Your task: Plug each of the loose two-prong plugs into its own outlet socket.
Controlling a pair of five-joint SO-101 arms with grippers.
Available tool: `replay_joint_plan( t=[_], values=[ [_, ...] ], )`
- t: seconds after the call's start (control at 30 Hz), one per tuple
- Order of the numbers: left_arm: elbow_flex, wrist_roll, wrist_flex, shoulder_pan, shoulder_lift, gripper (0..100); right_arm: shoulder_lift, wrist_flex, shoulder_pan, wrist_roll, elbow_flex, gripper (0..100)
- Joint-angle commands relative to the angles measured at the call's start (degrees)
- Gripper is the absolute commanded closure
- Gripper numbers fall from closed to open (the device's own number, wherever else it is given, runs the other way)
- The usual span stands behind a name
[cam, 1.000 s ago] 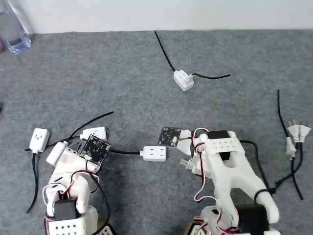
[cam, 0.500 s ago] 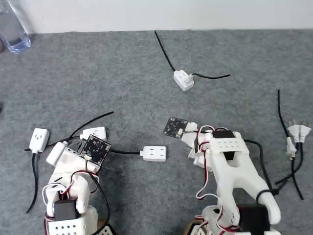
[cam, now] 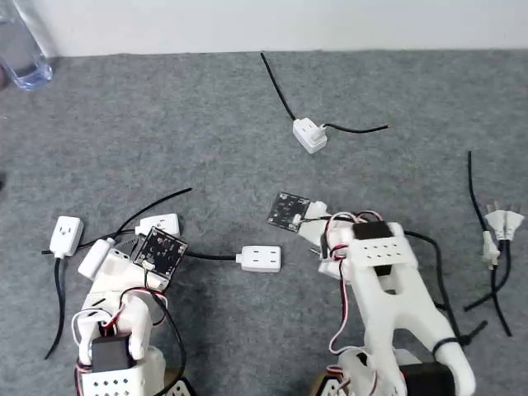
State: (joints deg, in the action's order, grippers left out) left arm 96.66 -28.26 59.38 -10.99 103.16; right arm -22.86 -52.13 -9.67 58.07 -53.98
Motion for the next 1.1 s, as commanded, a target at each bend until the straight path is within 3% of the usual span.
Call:
replay_joint_plan(
  t=[0.0,0.6,1.07],
  values=[
    [-0.13,-0.53,0.44,0.0,0.18,79,1.1,-0.4,-3.21,-1.67,1.41,73.8],
    [-0.13,-0.53,0.44,0.0,0.18,79,14.29,1.89,0.75,-0.18,11.6,74.7],
    [-0.13,-1.67,2.99,0.26,0.18,79,15.16,-6.9,0.75,-13.27,17.41,74.7]
  ],
)
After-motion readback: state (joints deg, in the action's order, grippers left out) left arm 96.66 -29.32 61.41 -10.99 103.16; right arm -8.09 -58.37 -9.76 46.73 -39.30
